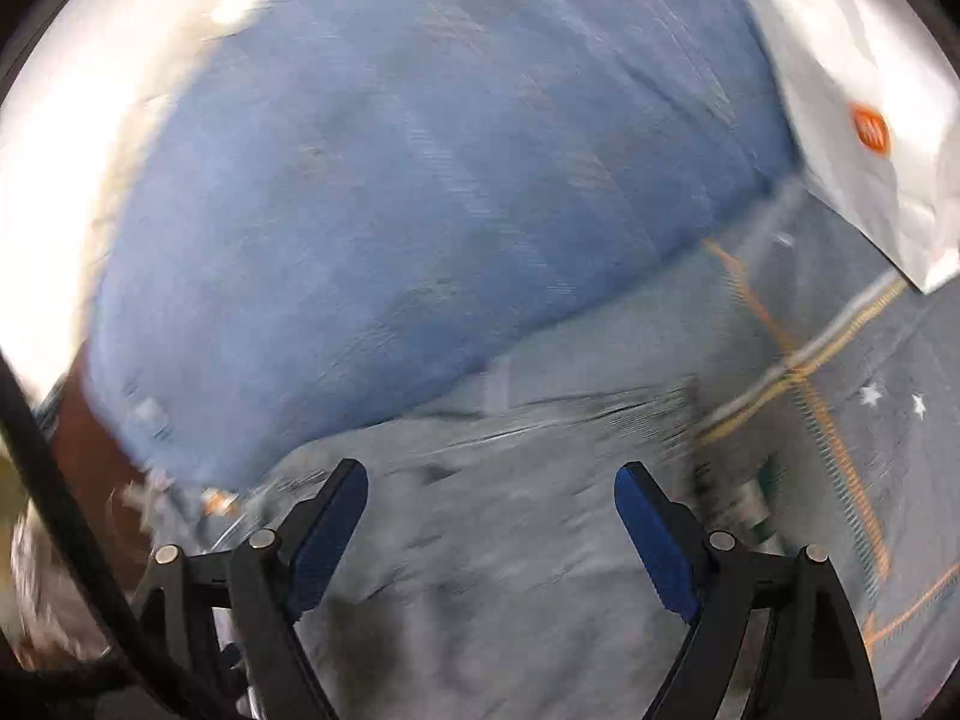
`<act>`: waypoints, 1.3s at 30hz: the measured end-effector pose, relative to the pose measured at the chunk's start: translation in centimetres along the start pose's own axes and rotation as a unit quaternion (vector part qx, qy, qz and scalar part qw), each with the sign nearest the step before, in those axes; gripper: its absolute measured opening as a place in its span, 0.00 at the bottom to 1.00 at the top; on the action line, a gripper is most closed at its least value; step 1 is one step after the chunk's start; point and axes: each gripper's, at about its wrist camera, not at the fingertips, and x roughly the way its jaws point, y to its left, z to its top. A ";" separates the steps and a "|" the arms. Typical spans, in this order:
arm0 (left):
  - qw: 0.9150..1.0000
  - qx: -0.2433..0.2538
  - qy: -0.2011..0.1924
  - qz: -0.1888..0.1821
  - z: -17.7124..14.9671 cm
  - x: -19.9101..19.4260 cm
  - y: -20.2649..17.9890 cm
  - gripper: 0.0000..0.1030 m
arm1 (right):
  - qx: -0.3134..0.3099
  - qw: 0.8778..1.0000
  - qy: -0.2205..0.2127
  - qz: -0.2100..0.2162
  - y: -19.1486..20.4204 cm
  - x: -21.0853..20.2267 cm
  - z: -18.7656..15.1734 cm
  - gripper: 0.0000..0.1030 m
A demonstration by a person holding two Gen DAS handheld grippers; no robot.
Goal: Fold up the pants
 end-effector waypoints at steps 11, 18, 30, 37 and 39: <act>0.994 -0.001 0.085 -0.066 8.5 14.0 -6.3 0.67 | 0.075 0.994 0.052 0.057 -8.8 8.7 1.7 0.61; 0.990 -0.039 0.128 -0.052 10.8 20.0 -7.6 0.67 | 0.011 0.999 0.020 0.047 -6.2 8.0 1.8 0.09; 0.962 -0.188 0.184 -0.074 12.8 23.1 -5.2 0.73 | -0.135 0.979 -0.005 0.151 -1.9 1.3 1.2 0.08; 0.954 -0.194 0.228 0.013 12.4 25.3 -6.3 0.40 | -0.170 0.971 -0.003 0.167 -1.5 0.1 0.4 0.08; 0.957 -0.185 0.223 0.028 12.4 24.7 -6.3 0.01 | -0.170 0.973 -0.002 0.158 -1.6 0.3 0.4 0.08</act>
